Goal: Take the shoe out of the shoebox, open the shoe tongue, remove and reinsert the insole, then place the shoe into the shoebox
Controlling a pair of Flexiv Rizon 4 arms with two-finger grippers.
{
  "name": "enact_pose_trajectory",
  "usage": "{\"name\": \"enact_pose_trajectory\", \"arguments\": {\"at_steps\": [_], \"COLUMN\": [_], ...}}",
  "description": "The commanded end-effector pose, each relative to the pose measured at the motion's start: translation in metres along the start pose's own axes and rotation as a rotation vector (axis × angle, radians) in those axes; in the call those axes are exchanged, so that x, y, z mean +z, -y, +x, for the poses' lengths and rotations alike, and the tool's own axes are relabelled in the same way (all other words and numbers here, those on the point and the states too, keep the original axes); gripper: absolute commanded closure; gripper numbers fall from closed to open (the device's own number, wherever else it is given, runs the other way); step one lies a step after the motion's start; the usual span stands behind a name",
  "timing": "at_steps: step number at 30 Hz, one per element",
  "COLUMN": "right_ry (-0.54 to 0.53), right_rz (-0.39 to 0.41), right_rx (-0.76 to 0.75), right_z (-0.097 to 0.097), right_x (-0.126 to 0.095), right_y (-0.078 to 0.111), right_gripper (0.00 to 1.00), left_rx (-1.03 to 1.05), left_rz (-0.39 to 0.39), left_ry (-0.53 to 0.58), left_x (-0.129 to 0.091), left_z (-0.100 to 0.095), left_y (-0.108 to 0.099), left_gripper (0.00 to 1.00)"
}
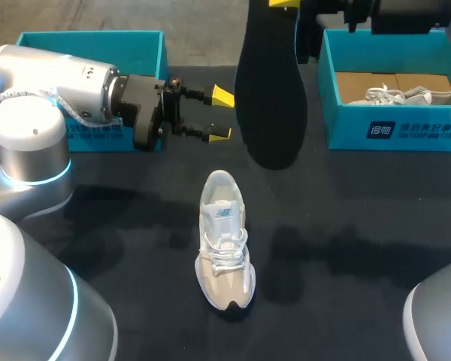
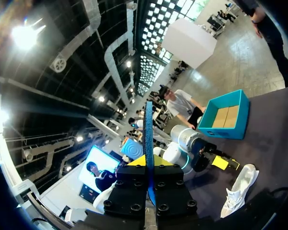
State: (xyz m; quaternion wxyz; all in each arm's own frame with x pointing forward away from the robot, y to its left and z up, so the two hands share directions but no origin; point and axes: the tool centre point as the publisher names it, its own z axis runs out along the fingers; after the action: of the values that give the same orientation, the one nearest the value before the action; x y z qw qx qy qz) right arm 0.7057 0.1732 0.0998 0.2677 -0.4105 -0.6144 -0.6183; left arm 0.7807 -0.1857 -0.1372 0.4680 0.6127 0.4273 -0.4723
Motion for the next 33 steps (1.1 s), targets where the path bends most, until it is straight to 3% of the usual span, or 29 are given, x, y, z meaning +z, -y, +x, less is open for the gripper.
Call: {"name": "enact_pose_trajectory", "arguments": {"at_steps": [1,8,14,18,22,33], "right_ry": [0.024,-0.029,-0.035,-0.013,-0.032,-0.032], "right_rz": [0.002,0.017,0.003,0.001,-0.003,-0.003], "right_rx": [0.014,0.063,0.131,0.162,0.222,0.222], "right_z": [-0.006,-0.049,-0.098,-0.116,-0.127,-0.127], "right_x": [0.006,0.013,0.009,0.003,-0.006,-0.006], "right_y": [-0.009,-0.040,-0.050,-0.054,-0.054,-0.054], "right_gripper": [1.00,1.00,1.00,1.00,1.00,1.00], "left_rx": [0.002,0.002,0.002,0.002,0.002,0.002], "left_rz": [-0.002,-0.002,-0.002,-0.002,-0.002,-0.002], "left_ry": [0.001,0.001,0.001,0.001,0.001,0.001], "left_x": [0.001,0.001,0.001,0.001,0.001,0.001], "left_z": [0.001,0.001,0.001,0.001,0.001,0.001], "left_y": [0.000,0.000,0.000,0.000,0.000,0.000], "left_gripper": [0.00,0.00,0.00,0.00,0.00,0.00]}}
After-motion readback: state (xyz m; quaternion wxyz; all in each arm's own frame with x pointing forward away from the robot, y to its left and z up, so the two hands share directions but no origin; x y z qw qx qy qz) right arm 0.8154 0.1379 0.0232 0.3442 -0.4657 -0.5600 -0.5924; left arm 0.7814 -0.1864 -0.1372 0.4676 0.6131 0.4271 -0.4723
